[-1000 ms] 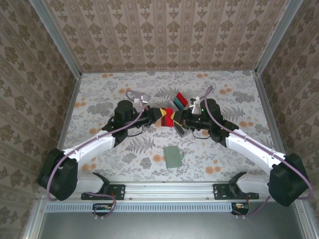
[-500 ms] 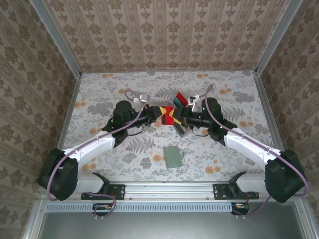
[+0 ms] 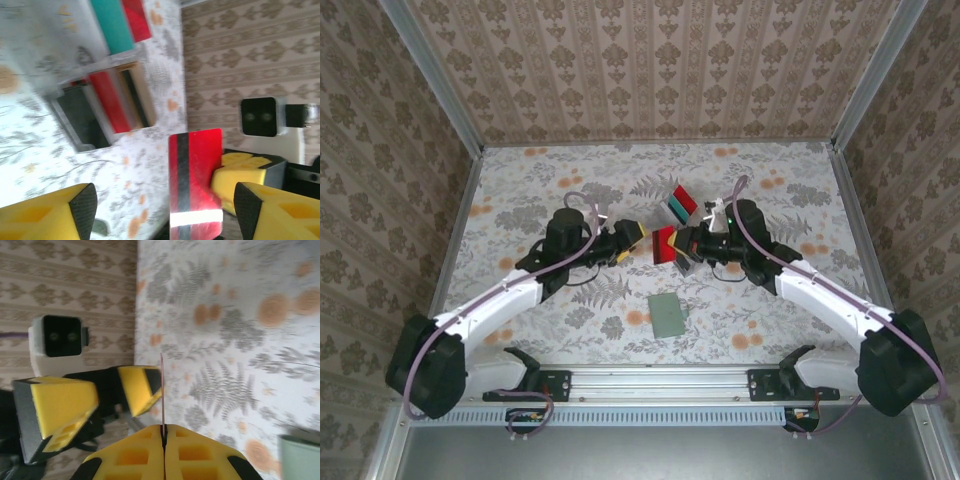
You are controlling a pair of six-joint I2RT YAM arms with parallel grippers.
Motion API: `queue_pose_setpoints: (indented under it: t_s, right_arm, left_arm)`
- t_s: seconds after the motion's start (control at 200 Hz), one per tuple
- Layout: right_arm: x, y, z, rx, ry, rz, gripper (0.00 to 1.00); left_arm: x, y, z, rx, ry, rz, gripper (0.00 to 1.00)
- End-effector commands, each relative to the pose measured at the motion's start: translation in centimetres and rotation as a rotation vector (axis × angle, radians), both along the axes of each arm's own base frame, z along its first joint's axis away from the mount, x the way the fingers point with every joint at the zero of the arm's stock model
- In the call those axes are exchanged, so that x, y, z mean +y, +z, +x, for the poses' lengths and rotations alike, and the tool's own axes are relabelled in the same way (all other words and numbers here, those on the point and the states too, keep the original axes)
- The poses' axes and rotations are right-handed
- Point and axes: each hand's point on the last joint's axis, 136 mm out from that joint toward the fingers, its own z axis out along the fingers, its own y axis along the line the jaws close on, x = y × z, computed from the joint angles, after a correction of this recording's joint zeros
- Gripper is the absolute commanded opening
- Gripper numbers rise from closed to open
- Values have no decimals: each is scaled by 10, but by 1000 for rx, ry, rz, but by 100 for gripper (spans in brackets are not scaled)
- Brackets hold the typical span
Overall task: Put the credit cards into the card holder
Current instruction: Pick up the credit card from the storage box, then open the card holder at the bottom-center of the table.
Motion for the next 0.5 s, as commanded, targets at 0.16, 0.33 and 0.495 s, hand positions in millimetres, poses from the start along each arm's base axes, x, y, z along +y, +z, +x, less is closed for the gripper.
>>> queue_pose_setpoints:
  t_s: [0.16,0.33,0.495]
  right_arm:
    - [-20,-66,-55,42,91,-484,7]
    - [-22,-100,-69,85,86,-580,6]
    - [-50,-124,-71,112,30,-703,6]
  left_arm:
    - [41,-61,-40,53,11,357,80]
    - [39,-86,-65,74,-26,453,81]
    - [33,-96,-76,61,-53,557,82]
